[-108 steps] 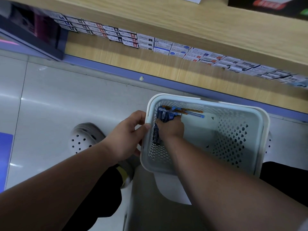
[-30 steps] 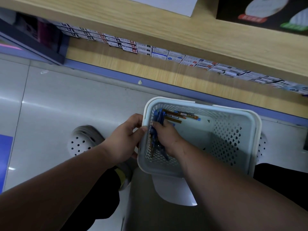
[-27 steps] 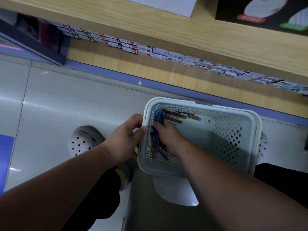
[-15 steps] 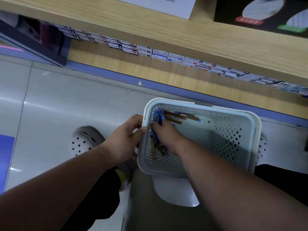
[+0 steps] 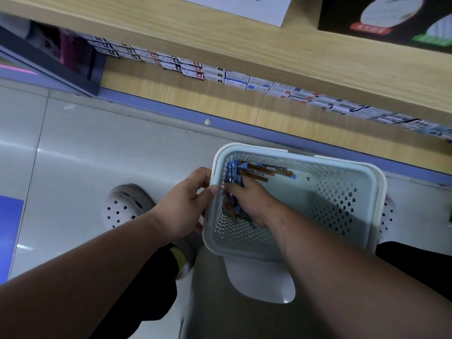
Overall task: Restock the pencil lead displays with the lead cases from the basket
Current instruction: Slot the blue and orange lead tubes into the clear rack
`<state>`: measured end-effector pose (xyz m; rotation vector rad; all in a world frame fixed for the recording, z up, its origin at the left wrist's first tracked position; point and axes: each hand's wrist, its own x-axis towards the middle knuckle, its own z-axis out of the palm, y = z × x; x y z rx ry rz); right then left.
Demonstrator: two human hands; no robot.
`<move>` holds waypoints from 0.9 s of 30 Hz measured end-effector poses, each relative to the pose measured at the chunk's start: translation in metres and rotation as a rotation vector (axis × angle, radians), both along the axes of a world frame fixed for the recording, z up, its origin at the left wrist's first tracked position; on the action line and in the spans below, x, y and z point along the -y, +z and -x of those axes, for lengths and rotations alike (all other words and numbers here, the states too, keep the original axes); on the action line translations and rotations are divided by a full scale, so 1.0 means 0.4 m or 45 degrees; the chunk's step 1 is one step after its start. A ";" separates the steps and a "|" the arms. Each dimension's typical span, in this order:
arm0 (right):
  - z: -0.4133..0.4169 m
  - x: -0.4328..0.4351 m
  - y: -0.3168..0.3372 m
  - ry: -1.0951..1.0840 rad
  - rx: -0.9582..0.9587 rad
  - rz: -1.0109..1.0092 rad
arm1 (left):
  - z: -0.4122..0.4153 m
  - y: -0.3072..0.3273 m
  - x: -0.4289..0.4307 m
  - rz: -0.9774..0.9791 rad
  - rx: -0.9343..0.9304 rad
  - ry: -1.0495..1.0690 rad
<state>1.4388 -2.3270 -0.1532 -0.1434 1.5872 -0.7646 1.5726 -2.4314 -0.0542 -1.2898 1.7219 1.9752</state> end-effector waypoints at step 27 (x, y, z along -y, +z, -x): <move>0.067 -0.076 0.074 0.085 0.055 -0.039 | -0.019 -0.003 0.039 0.334 0.168 -0.108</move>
